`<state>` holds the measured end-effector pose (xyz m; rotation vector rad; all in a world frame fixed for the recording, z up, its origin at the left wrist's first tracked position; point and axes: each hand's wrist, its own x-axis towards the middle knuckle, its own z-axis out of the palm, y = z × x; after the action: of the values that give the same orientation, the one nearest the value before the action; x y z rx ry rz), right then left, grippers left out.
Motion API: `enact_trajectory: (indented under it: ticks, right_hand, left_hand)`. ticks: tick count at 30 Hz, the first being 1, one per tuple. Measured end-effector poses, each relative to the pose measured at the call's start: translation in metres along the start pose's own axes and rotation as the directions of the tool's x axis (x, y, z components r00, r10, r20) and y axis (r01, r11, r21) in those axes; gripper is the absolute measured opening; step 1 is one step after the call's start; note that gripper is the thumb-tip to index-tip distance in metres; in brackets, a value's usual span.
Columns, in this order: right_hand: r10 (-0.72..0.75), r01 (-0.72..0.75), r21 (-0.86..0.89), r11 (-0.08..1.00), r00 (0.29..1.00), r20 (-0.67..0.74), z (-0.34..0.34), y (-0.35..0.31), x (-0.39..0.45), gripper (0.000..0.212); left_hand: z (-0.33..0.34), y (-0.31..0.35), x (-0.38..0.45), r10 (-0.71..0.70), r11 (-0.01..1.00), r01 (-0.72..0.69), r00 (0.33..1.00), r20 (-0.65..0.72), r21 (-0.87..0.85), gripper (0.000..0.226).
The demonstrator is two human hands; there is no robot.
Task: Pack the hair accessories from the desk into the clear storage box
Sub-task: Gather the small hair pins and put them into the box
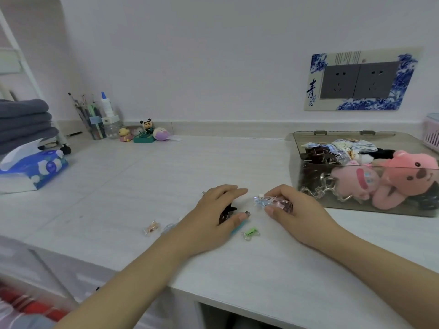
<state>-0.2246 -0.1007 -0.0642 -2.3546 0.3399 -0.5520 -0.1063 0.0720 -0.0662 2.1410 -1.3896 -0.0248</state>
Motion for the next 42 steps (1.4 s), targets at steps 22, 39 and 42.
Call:
enact_trajectory:
  ticks: [22,39,42]
  right_hand:
    - [0.292,-0.364,0.767,0.528,0.926,0.239,-0.018,-0.015,0.002,0.014]
    - [0.144,-0.14,-0.034,0.99,0.974,0.173,-0.005,-0.02,0.009,0.023]
    - [0.171,-0.156,-0.098,0.983,0.97,0.171,0.0,-0.025,0.015,0.036]
  left_hand:
    - [0.0,0.0,-0.002,0.013,0.994,-0.046,0.948,-0.319,-0.096,0.041]
    - [0.001,0.001,-0.001,-0.01,0.997,-0.012,0.953,-0.301,-0.072,0.038]
    - [0.002,0.0,-0.002,-0.013,0.996,-0.014,0.949,-0.316,-0.083,0.038]
